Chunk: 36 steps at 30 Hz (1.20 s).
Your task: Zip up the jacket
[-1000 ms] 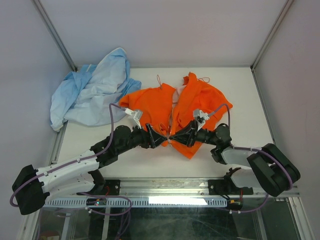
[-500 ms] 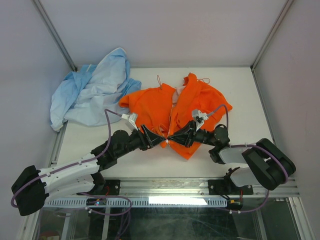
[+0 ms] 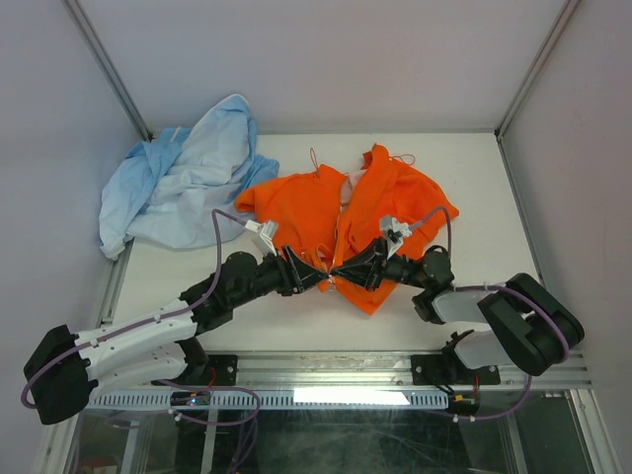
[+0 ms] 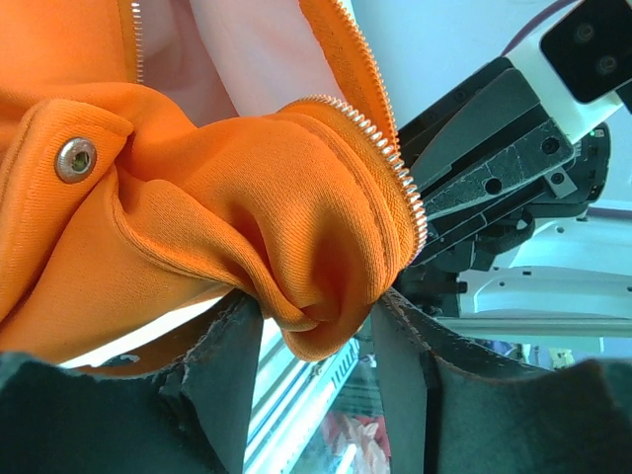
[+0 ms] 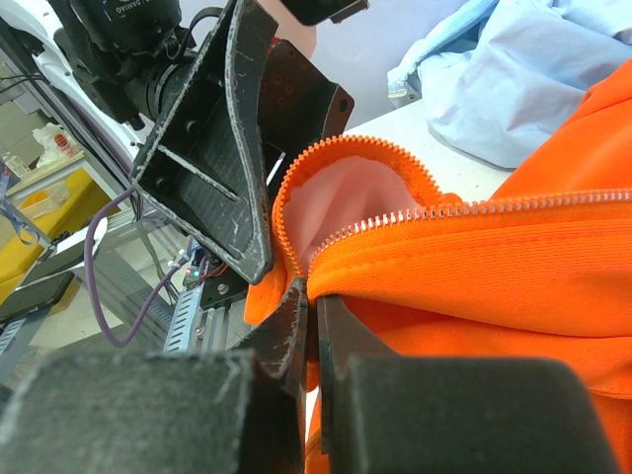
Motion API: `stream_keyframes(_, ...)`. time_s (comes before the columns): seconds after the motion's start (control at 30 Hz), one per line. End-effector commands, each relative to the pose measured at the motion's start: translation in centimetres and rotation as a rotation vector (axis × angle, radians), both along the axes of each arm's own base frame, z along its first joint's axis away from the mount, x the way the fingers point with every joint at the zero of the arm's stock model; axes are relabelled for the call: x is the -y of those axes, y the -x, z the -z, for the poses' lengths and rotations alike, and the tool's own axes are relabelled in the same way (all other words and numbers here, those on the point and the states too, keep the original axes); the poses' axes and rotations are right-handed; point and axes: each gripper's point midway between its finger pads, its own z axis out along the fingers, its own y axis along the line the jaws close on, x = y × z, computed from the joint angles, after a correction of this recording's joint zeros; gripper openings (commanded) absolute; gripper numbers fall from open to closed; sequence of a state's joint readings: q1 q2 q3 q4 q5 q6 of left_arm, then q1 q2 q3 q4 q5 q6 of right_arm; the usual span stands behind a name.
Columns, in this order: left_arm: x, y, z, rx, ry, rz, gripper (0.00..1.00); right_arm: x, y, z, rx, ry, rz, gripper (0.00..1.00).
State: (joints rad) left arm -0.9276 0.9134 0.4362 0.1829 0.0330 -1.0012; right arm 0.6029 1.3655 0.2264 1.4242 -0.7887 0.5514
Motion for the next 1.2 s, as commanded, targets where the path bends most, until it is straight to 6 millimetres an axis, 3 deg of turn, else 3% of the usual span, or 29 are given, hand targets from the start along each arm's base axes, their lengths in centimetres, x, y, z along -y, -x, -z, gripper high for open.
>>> stream_keyframes(0.0,0.8,0.2,-2.6,0.073,0.017,0.063,0.42,-0.3,-0.3,-3.5,0.130,-0.083,0.006,0.00)
stream_keyframes(0.23,1.2,0.8,-2.2,0.111,-0.049,0.131,0.00,-0.5,-0.5,-4.2,0.159,-0.082,0.005,0.00)
stream_keyframes(0.53,3.0,3.4,-2.0,0.200,-0.108,0.391,0.00,-1.0,-2.4,-4.6,0.212,-0.027,0.056,0.00)
stream_keyframes(0.67,2.2,1.7,-0.8,0.190,-0.209,0.307,0.00,-1.1,-2.4,-5.0,0.218,-0.027,0.051,0.00)
stream_keyframes(0.7,1.8,0.9,-0.9,0.186,-0.223,0.260,0.02,-1.0,-2.5,-4.9,0.217,-0.023,0.057,0.00)
stream_keyframes(0.83,0.3,-1.4,-2.5,0.175,-0.197,0.079,0.29,-0.7,-2.9,-3.8,0.192,0.007,0.095,0.00)
stream_keyframes(0.93,-0.9,-2.4,-3.4,0.141,-0.149,-0.042,0.44,-0.9,-3.1,-3.7,0.181,0.009,0.135,0.00)
stream_keyframes(1.17,-2.9,-2.3,-2.5,-0.025,-0.037,-0.192,0.60,-1.2,-4.3,-4.2,0.169,-0.029,0.261,0.00)
